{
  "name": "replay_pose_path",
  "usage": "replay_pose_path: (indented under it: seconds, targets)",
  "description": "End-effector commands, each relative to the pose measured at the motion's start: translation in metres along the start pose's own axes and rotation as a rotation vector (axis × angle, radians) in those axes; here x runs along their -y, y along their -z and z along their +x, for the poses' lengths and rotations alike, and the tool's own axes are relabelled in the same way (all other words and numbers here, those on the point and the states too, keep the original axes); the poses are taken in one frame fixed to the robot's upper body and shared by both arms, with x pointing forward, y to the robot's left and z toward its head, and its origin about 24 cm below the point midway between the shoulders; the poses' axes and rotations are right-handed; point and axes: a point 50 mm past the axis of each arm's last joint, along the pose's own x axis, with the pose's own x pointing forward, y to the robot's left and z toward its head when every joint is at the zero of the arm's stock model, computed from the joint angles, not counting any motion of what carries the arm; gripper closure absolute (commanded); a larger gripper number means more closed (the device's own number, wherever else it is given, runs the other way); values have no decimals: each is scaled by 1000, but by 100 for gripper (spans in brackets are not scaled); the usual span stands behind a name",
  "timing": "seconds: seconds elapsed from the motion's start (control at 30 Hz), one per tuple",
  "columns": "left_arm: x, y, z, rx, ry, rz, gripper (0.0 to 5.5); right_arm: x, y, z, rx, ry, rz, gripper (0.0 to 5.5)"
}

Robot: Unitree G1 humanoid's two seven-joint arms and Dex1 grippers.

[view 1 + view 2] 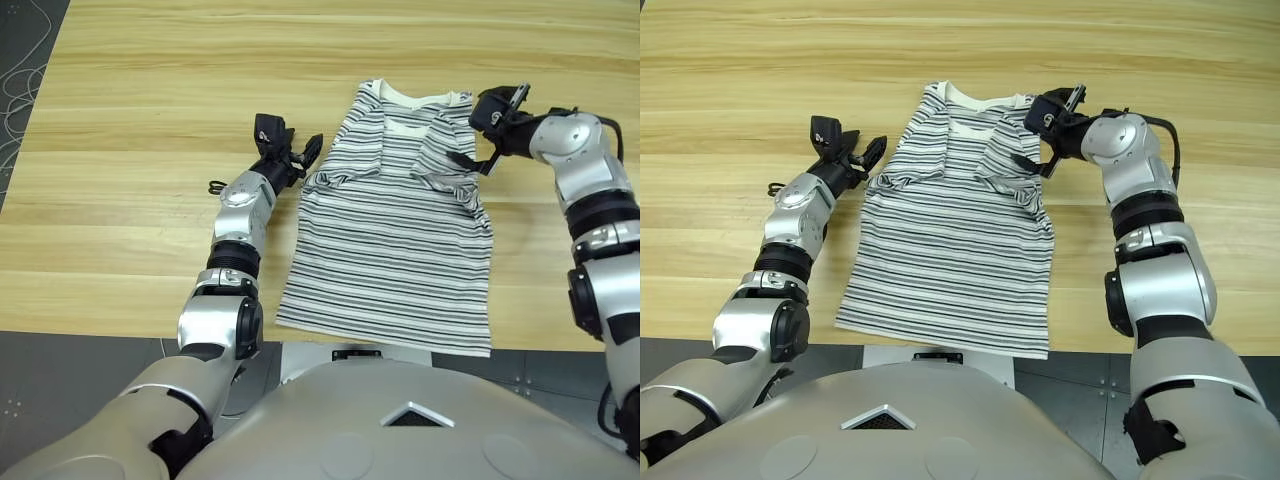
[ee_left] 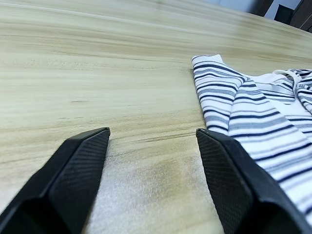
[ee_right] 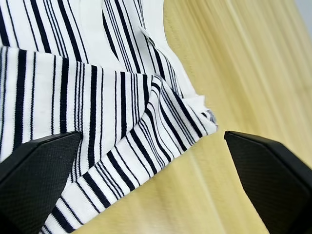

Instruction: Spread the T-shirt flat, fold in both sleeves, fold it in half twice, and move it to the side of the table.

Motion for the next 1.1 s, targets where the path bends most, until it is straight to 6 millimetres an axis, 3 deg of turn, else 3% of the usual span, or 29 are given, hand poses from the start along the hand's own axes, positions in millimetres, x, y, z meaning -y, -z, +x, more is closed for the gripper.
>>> replay_pose_path:
  seconds: [0.03,0.23,0.43,0.5,0.6,0.67,0.73,0.83,0.9,0.93,1.0,1.1]
  targets:
    - [-5,43,-16,-164,-58,-74,218,8,7,1,-97,33,-88,3]
    - [-3,38,-14,-147,-45,-64,218,-1,-8,10,-6,-6,-119,3]
    - [-6,-6,-10,17,39,-31,218,18,-54,-2,308,4,-76,3]
    - [-7,-32,-12,107,95,110,218,28,-63,-10,369,31,-76,3]
    - [-11,-69,-22,229,128,492,218,43,-66,-26,418,94,-73,3]
    - [-13,-83,-29,284,131,672,218,49,-62,-35,421,142,-98,3]
    - [-15,-98,-48,344,180,1137,218,42,-39,-57,378,222,-345,3]
    - [-18,-81,-74,261,443,1593,218,6,0,-90,318,155,-755,3]
    - [-24,-65,-94,173,632,1699,218,-24,26,-119,312,2,-920,3]
    - [-28,-62,-105,147,713,1763,218,-32,29,-136,338,-59,-1018,3]
    - [-35,-61,-123,109,824,1863,218,-37,29,-159,363,-128,-1186,3]
    - [-45,-69,-140,83,888,1945,218,-37,29,-177,379,-160,-1333,3]
